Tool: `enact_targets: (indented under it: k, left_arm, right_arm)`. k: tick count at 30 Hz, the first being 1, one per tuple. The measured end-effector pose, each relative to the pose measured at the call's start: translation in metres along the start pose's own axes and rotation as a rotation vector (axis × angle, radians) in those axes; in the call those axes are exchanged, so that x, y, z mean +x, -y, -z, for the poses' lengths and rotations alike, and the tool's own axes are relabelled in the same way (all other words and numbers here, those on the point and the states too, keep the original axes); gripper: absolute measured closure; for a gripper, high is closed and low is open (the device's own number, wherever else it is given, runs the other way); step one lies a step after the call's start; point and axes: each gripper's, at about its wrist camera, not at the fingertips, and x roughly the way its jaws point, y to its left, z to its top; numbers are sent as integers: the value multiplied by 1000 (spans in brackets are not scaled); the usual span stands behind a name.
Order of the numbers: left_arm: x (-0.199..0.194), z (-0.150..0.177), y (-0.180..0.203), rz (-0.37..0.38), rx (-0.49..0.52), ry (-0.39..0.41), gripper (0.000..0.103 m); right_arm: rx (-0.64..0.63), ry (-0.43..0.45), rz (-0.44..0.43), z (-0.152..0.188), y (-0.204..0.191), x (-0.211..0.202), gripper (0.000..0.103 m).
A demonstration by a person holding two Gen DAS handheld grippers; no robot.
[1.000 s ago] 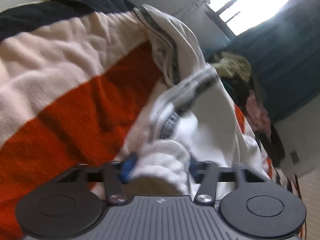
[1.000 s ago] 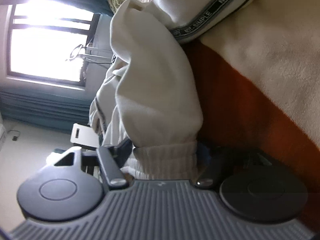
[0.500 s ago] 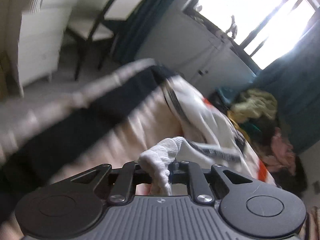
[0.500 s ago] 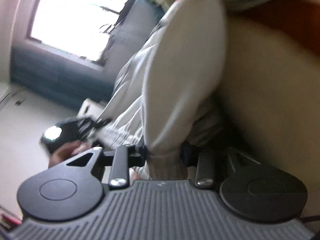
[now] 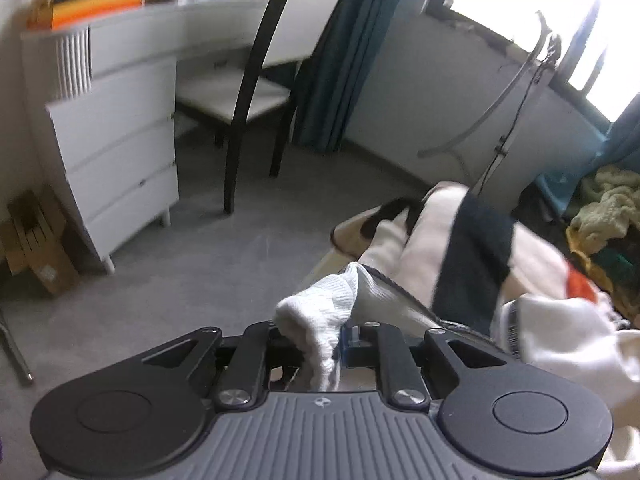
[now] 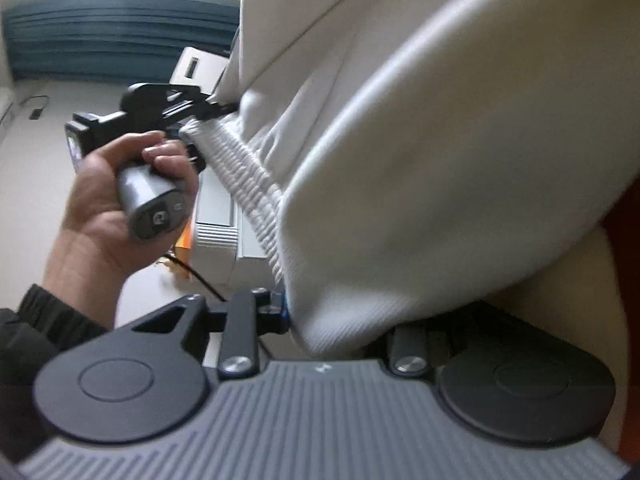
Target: Fold clothes
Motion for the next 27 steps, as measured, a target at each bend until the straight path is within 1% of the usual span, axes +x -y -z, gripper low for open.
enact_targets:
  k: [2, 4, 5, 6, 7, 8, 9, 10, 11, 13, 16, 17, 20, 21, 23, 25, 27]
  left_arm:
    - [15, 4, -1, 1, -14, -13, 83]
    - [15, 6, -1, -1, -24, -15, 81]
    - [14, 8, -1, -5, -22, -14, 76]
    - [5, 10, 1, -12, -11, -2, 72]
    - [-3, 12, 2, -19, 1, 11, 59]
    - [-12, 14, 3, -26, 13, 23, 47]
    - [-21, 16, 5, -34, 25, 36, 44]
    - [-30, 17, 6, -41, 37, 49, 41]
    - [-44, 22, 10, -34, 57, 82, 32]
    - [-74, 32, 19, -18, 97, 149, 19]
    - [-111, 55, 41, 29, 150, 179, 19]
    - [-126, 67, 53, 43, 169, 185, 19]
    - [-164, 116, 90, 29, 228, 269, 19]
    - [-174, 136, 102, 48, 257, 281, 19]
    - [-192, 174, 124, 97, 277, 313, 19]
    - [-206, 214, 147, 168, 264, 290, 19]
    - [-214, 248, 168, 227, 249, 244, 19]
  right_arm:
    - [-25, -32, -4, -7, -1, 1, 61]
    - [-45, -77, -17, -8, -6, 1, 56]
    - [-58, -99, -23, -10, -9, -1, 49]
    - [-71, -119, -30, -10, -11, -3, 36]
    - [-85, -129, -40, -5, -14, -7, 30]
    - [-97, -138, -49, 0, -16, -12, 20]
    - [-106, -143, -50, 2, -19, -20, 17]
    - [-118, -148, -51, 5, -21, -28, 17]
    - [-139, -152, -51, 13, -23, -37, 17]
    - [-185, -158, -48, 28, -27, -56, 17]
    - [-299, -110, -12, 33, -37, -95, 17]
    - [-332, -73, 11, 31, -33, -114, 17]
    - [-430, 40, 81, 25, -23, -171, 18]
    - [-462, 78, 105, 23, -20, -190, 19]
    - [-526, 153, 151, 18, -13, -229, 18]
    - [-585, 227, 200, 15, -6, -265, 17]
    - [-581, 282, 248, 8, 9, -287, 18]
